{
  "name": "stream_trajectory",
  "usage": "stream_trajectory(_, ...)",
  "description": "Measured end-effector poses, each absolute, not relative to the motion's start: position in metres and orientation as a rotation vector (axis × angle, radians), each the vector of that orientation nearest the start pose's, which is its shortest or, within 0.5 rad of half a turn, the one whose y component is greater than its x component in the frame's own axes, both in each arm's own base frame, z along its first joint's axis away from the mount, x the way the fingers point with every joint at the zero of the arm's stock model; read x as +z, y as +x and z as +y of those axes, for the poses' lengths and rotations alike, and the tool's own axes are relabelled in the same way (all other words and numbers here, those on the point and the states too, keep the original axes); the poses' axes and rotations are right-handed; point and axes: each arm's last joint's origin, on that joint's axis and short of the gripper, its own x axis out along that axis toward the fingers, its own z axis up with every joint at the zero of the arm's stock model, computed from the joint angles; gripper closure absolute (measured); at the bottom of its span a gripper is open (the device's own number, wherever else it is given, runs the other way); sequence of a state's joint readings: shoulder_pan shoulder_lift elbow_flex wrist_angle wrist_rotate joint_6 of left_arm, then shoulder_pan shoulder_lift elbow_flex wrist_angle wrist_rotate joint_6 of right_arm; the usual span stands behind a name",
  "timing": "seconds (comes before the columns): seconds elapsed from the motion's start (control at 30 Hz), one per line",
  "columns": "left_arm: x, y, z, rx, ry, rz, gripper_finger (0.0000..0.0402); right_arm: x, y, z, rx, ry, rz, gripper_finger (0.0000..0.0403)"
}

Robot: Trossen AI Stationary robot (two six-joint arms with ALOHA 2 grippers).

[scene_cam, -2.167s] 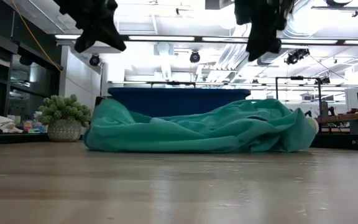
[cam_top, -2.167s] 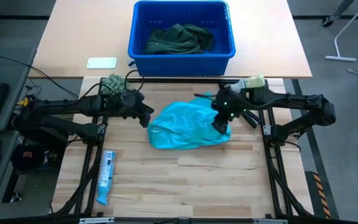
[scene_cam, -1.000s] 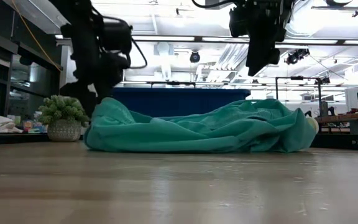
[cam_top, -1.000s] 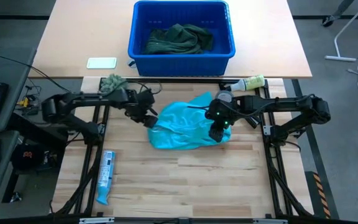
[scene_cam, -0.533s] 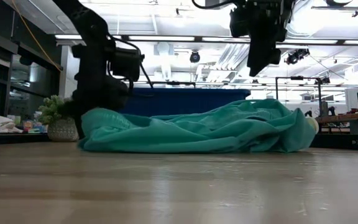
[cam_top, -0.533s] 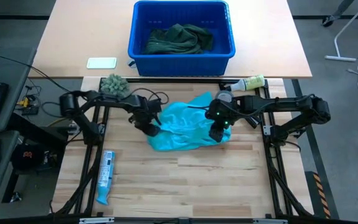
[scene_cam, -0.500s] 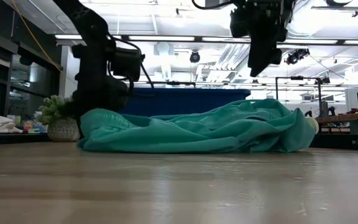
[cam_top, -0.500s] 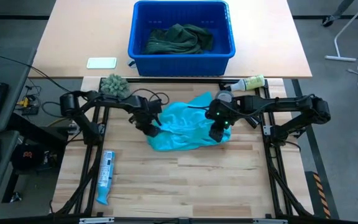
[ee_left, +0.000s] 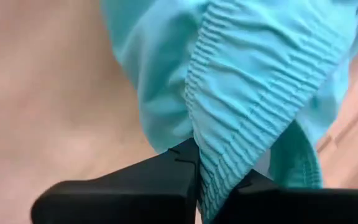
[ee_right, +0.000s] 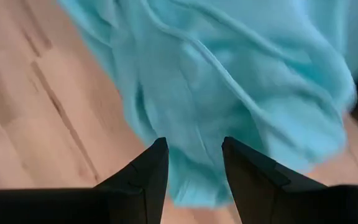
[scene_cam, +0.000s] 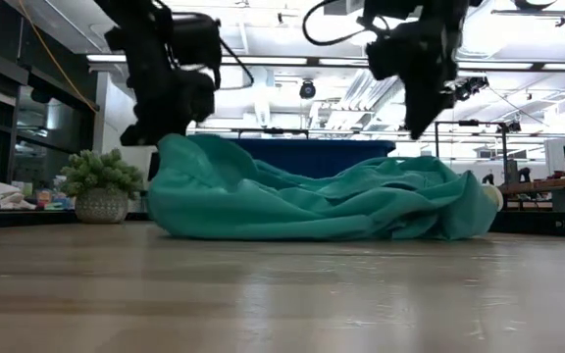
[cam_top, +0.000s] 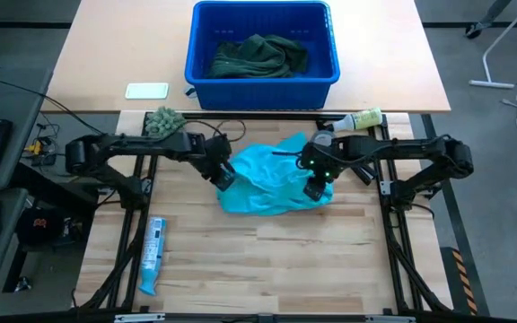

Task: Fold laundry
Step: Fold the light blue shorts

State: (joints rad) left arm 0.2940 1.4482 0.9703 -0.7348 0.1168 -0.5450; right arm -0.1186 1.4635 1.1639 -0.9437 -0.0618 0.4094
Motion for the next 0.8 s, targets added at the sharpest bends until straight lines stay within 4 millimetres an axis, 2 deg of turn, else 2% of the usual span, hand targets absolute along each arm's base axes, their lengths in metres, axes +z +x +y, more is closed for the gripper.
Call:
stream_trajectory(0.1, 0.222, 0.252, 0.079, 0.526, -0.695, 1.094, 0.0401, 0.249, 0.285, -0.029, -0.225, 0.361, 1.222, 0.0266)
stream_trajectory(0.23, 0.225, 0.249, 0.082, 0.532, -0.688, 1.078, 0.0401, 0.225, 0.294, -0.023, -0.196, 0.267, 1.345, 0.0266)
stream_trajectory(0.4, 0.225, 0.248, 0.084, 0.571, -0.67, 1.071, 0.0401, 0.209, 0.302, -0.002, -0.124, 0.104, 1.4, 0.0266)
stream_trajectory(0.5, 0.225, 0.248, 0.084, 0.582, -0.666, 1.069, 0.0401, 0.206, 0.304, 0.009, -0.146, 0.0, 1.402, 0.0266)
stream_trajectory(0.8, 0.225, 0.249, 0.085, 0.588, -0.658, 1.057, 0.0401, 0.204, 0.312, 0.025, -0.13, -0.051, 1.321, 0.0266)
